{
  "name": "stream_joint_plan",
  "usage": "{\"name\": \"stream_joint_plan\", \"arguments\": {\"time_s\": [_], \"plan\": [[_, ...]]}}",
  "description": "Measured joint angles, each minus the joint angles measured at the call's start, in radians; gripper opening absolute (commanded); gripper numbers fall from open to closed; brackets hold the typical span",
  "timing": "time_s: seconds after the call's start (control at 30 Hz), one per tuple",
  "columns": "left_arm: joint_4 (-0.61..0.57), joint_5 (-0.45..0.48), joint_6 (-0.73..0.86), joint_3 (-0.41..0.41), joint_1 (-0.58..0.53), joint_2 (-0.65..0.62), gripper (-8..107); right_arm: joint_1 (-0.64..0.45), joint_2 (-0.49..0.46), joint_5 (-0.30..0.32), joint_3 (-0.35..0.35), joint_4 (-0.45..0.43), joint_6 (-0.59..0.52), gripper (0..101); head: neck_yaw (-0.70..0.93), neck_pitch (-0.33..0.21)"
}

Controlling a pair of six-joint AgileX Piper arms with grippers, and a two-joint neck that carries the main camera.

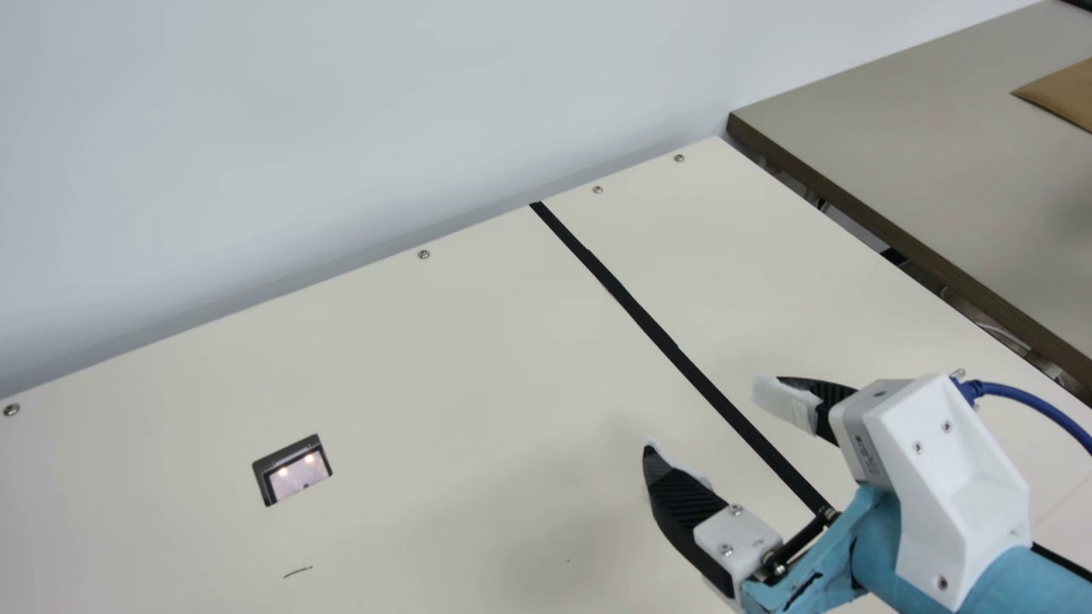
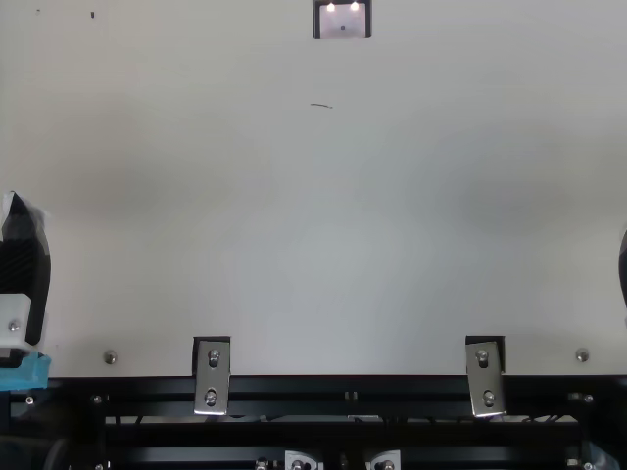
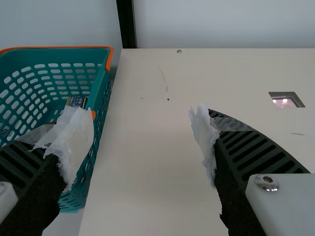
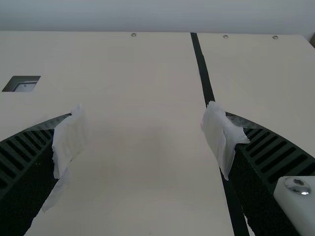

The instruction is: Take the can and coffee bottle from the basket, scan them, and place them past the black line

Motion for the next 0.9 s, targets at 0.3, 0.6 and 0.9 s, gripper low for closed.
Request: {"name": "stream_joint_plan", "arguments": {"time_s": [0.3, 0.6, 0.9], "plan": [[0.0, 0.0, 0.0, 0.0, 0.0, 0.0, 90, 0.0, 0.0, 0.0, 0.0, 0.0, 0.0, 101, 0.0, 0.0], [0.0, 0.0, 0.0, 0.0, 0.0, 0.0, 90, 0.0, 0.0, 0.0, 0.0, 0.0, 0.0, 101, 0.0, 0.0], [0.0, 0.0, 0.0, 0.0, 0.0, 0.0, 90, -0.001, 0.004, 0.005, -0.011, -0.002, 0.006, 101, 0.0, 0.0]]}}
